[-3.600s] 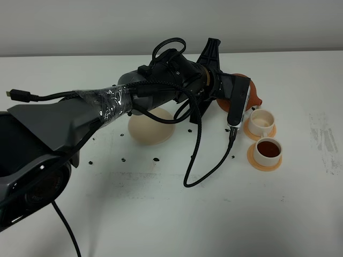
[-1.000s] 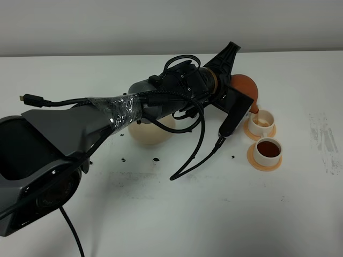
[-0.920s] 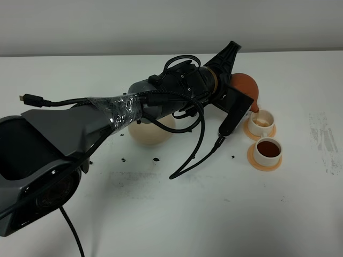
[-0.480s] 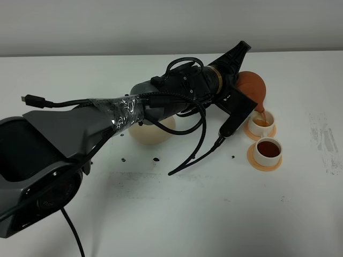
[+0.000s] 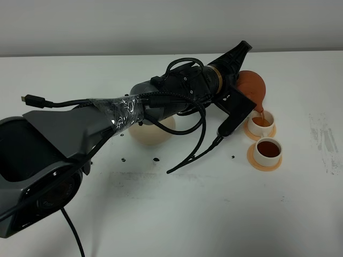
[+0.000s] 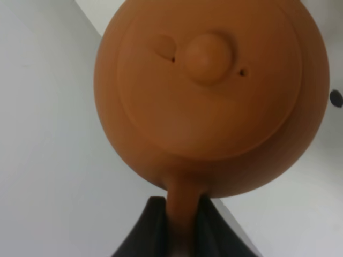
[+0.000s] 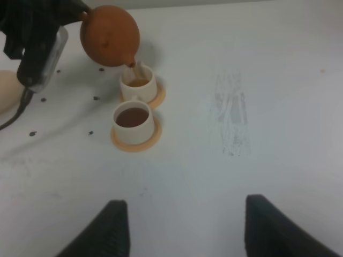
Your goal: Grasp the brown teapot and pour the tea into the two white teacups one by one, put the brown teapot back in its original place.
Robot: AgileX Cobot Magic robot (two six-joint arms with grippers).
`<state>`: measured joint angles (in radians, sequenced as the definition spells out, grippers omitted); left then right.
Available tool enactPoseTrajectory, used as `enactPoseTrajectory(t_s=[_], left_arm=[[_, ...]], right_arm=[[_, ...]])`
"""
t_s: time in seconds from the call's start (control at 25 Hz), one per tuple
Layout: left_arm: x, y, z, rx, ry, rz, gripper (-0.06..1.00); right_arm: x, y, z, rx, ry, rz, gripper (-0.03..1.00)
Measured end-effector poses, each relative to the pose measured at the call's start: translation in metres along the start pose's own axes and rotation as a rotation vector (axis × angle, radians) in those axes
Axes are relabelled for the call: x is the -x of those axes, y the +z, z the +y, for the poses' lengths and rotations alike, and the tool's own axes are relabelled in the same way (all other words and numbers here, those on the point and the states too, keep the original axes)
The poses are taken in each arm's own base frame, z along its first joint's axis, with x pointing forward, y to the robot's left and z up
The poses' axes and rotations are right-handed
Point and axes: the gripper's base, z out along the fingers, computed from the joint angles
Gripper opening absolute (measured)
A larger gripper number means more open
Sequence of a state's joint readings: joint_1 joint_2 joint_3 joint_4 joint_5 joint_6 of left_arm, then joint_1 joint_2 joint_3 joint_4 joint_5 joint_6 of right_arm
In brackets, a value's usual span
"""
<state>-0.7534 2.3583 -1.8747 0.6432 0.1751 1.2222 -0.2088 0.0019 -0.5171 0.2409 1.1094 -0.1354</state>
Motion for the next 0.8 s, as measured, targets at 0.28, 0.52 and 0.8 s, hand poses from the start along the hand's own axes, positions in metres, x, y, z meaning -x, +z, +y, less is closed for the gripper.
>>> enactPoseTrajectory(t_s=[0.28, 0.52, 0.8], left_arm=[[-0.0018, 0.0, 0.0009, 0.009, 0.029, 0.019, 0.08], [-0.0022, 0.0, 0.0014, 0.015, 0.059, 0.025, 0.08], [-0.0004, -0.0002, 0.0039, 0.039, 0.088, 0.016, 0.08]], right_arm=[[0.0, 0.0, 0.0, 0.0, 0.0, 0.0, 0.46], [0.0, 0.0, 0.0, 0.0, 0.0, 0.0, 0.46], [0.0, 0.0, 0.0, 0.0, 0.0, 0.0, 0.46]])
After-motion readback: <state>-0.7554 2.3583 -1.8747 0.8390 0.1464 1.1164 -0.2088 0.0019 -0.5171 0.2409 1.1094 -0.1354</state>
